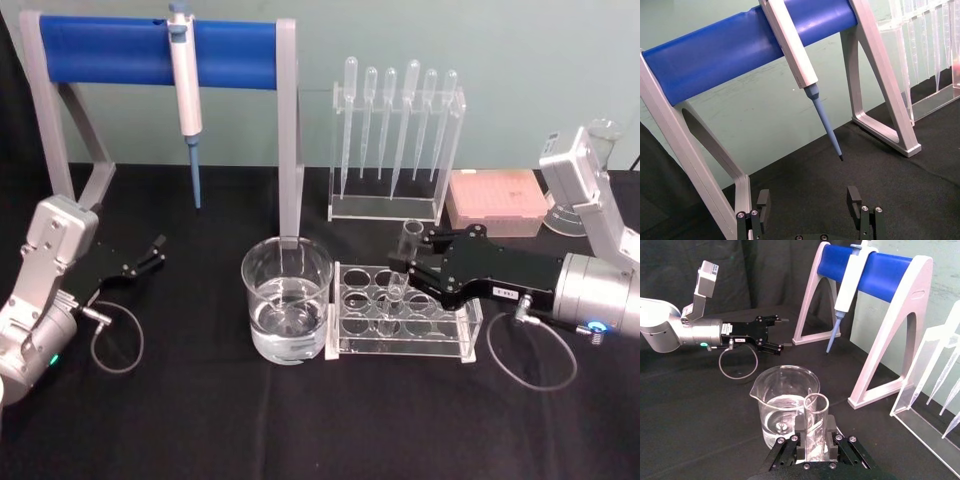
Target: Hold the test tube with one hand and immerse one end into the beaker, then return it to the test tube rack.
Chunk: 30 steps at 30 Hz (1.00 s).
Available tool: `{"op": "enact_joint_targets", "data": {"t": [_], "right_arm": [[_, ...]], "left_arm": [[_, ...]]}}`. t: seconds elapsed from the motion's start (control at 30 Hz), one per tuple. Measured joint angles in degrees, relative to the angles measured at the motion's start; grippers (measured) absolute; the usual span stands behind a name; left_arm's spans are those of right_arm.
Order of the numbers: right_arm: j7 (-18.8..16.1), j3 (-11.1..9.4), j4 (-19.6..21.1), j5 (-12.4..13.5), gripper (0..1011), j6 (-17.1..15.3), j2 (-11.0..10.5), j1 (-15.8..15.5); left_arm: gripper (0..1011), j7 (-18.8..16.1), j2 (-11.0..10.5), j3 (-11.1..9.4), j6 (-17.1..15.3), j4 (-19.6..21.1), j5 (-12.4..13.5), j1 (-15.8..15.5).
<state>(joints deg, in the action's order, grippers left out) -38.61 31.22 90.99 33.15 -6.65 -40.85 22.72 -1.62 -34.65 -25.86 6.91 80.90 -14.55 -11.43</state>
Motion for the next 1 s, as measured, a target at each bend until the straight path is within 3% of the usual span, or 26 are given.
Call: {"op": "enact_joint_targets", "data": {"t": [0.2, 0.4, 0.53, 0.8, 0.93, 1.0], "right_arm": [[0.0, 0.0, 0.1, 0.1, 278, 0.0, -0.1, 0.0], [0.0, -0.1, 0.2, 0.1, 431, 0.0, -0.1, 0.0], [0.2, -0.6, 0.6, 0.4, 589, 0.3, -0.1, -0.2], [5.6, -7.3, 4.9, 5.1, 822, 3.3, 1.0, -3.8], [10.5, -10.3, 5.9, 5.7, 925, 3.6, 2.1, -5.3], [14.7, -11.8, 6.0, 5.4, 985, 3.1, 3.3, -6.3]], "left_arm": [[1000, 0.0, 0.0, 0.0, 0.0, 0.0, 0.0, 0.0], [1000, 0.0, 0.0, 0.0, 0.0, 0.0, 0.0, 0.0], [1000, 0.0, 0.0, 0.0, 0.0, 0.0, 0.0, 0.0], [1000, 0.0, 0.0, 0.0, 0.0, 0.0, 0.0, 0.0], [1000, 0.0, 0.0, 0.0, 0.0, 0.0, 0.0, 0.0], [1000, 0.0, 0.0, 0.0, 0.0, 0.0, 0.0, 0.0]]}}
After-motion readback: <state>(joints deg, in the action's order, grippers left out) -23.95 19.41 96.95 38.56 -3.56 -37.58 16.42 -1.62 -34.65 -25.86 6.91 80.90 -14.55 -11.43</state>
